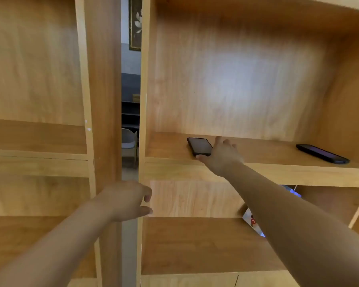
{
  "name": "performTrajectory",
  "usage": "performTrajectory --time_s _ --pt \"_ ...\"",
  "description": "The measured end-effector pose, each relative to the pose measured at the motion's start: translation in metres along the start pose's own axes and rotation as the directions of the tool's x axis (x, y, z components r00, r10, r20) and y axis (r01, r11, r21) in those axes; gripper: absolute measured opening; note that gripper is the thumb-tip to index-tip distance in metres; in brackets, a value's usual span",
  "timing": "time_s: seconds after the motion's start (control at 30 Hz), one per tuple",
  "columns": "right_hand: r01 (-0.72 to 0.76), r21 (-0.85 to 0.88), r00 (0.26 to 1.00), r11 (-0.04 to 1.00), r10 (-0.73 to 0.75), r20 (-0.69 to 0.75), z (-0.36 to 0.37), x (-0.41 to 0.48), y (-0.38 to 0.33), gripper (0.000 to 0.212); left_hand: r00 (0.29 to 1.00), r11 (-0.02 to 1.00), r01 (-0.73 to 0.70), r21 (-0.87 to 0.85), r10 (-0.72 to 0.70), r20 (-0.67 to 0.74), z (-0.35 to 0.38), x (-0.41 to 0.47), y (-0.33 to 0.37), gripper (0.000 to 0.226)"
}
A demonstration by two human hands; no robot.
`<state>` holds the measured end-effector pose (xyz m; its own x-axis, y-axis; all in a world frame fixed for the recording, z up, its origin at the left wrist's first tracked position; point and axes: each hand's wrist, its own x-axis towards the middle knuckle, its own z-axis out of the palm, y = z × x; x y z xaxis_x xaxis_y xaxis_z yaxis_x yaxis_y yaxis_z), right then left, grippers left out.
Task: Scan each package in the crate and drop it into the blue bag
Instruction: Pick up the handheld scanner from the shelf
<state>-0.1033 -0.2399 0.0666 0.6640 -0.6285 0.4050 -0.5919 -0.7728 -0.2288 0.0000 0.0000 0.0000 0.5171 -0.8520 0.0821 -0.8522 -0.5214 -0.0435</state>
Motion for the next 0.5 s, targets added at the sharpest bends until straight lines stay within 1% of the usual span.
performTrajectory --time_s 0.13,0.23,0.3,0.37,0.43,0.5 --pt "-0.176 0.022 0.978 0.984 0.173 0.114 0.023 0.036 -0.019 0.093 0.995 0.997 -0.044 0.066 0.050 -0.090 -0.002 0.031 -0.011 0.033" --pt "-0.238 -0.015 0.959 0.971 0.237 0.155 0.040 0.054 -0.026 0.103 0.994 0.996 -0.065 0.059 0.070 -0.082 -0.004 0.046 -0.015 0.034" --pt "-0.244 -0.057 0.957 0.968 0.250 0.146 0.046 0.061 -0.028 0.098 0.993 0.995 -0.073 0.061 0.078 -0.085 -0.003 0.054 -0.018 0.035" --pt "-0.240 -0.056 0.958 0.969 0.246 0.149 0.050 0.066 -0.027 0.085 0.993 0.995 -0.079 0.056 0.084 -0.088 -0.002 0.058 -0.019 0.035" --pt "-0.237 0.006 0.954 0.972 0.231 0.190 0.045 0.069 -0.023 0.072 0.993 0.996 -0.084 0.043 0.087 -0.085 0.001 0.059 -0.018 0.035" --pt "-0.235 0.121 0.941 0.965 0.194 0.278 0.032 0.069 -0.016 0.059 0.993 0.996 -0.085 0.036 0.087 -0.074 0.005 0.056 -0.018 0.034"
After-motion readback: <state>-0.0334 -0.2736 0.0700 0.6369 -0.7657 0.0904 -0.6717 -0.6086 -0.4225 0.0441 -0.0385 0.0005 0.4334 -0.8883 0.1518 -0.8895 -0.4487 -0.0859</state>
